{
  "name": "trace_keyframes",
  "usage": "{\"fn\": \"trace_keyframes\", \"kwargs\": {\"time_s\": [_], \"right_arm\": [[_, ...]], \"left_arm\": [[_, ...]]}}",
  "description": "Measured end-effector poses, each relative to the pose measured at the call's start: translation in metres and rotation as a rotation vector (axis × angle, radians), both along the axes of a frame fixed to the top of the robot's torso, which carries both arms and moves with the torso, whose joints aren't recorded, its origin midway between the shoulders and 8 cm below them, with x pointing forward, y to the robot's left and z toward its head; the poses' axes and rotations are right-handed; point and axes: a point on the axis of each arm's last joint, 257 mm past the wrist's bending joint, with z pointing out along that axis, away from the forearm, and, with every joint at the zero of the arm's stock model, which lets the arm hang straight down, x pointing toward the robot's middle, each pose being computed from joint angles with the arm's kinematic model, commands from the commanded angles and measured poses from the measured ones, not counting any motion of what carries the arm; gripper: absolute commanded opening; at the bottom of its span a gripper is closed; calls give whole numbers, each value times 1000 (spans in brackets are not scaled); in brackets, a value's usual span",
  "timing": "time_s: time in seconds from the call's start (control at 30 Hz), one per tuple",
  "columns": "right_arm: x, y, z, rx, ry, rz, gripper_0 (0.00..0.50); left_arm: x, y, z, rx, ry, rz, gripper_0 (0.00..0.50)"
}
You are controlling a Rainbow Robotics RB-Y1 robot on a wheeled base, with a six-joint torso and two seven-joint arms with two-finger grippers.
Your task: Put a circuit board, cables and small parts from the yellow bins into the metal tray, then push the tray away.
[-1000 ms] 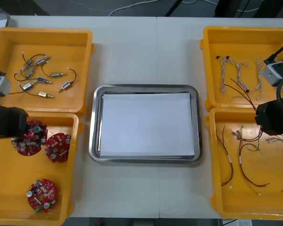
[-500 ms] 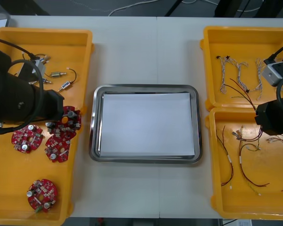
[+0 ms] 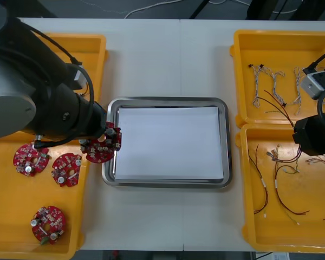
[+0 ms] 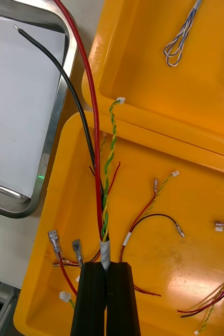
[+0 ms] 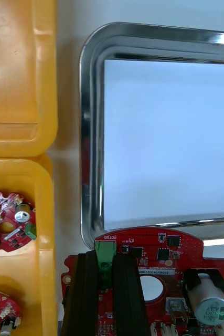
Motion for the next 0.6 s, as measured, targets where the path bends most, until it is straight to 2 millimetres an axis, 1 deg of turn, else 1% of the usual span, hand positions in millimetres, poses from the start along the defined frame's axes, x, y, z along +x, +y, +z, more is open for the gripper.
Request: {"fn": "trace_keyframes", "kwargs": {"time_s": [0.1,0.2,0.27,0.33,0.5,0.6], "right_arm": [[0,0,0,0,0,0,0],[0,0,0,0,0,0,0],[0,0,0,0,0,0,0],[0,0,0,0,0,0,0],[0,0,0,0,0,0,0],[0,0,0,0,0,0,0]], "left_arm": [[0,-11,-2,-11,18,55,0],[-1,-19,-6,-51,46,174,0],[-1,-22,-12,-73,68,261,0],[1,-22,-18,-67,76,308,0],[10,-13,-38,30,57,301,0],[15,-17,-49,59,46,276,0]]}}
